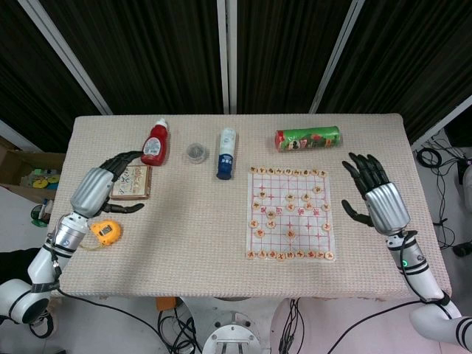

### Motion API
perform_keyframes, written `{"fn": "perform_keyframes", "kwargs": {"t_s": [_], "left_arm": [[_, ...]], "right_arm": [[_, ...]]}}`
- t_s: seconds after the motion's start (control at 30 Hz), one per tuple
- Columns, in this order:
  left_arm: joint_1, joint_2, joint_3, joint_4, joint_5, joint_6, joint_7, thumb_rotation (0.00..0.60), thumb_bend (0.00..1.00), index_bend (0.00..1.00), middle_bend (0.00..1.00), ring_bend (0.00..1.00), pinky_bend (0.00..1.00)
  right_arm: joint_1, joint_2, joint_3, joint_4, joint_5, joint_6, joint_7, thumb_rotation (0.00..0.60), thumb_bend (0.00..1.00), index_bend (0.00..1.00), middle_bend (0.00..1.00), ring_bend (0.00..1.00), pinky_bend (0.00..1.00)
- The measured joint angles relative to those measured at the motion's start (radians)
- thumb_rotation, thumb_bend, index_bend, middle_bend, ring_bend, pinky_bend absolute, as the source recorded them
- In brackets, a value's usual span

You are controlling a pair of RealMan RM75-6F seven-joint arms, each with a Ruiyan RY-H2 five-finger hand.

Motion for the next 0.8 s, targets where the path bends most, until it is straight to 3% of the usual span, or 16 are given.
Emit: {"fn": "perform_keyframes", "kwargs": {"t_s": [0.1, 0.37, 0.53, 0.8], "left_arm": [[0.037, -0.005, 0.024, 0.021, -0.019, 0.022, 0.162, 0.431, 0.13, 0.11, 0.12, 0.12, 0.21], [0.115, -0.004, 0.070, 0.052, -0.070, 0.047, 0.269, 0.423, 0.13, 0.11, 0.12, 0.12, 0.21], [0.138, -0.012, 0.086, 0.069, -0.082, 0.065, 0.386, 0.423, 0.13, 0.11, 0.12, 0.12, 0.21], [0.153, -0.035, 0.092, 0.094, -0.079, 0.076, 0.421, 0.438, 0.13, 0.11, 0.12, 0.12, 0.21]], "right_arm": [[0.016, 0.040, -0.021, -0.091, 0.000, -0.087, -0.136, 0.600, 0.29, 0.22, 0.00, 0.00, 0.00], [0.083, 0.079, -0.047, -0.296, 0.055, -0.327, -0.473, 0.600, 0.28, 0.28, 0.00, 0.00, 0.00], [0.119, 0.050, -0.051, -0.322, 0.130, -0.429, -0.632, 0.600, 0.28, 0.29, 0.00, 0.00, 0.00], [0.164, -0.047, -0.051, -0.306, 0.232, -0.514, -0.773, 0.600, 0.28, 0.29, 0.00, 0.00, 0.00]]}}
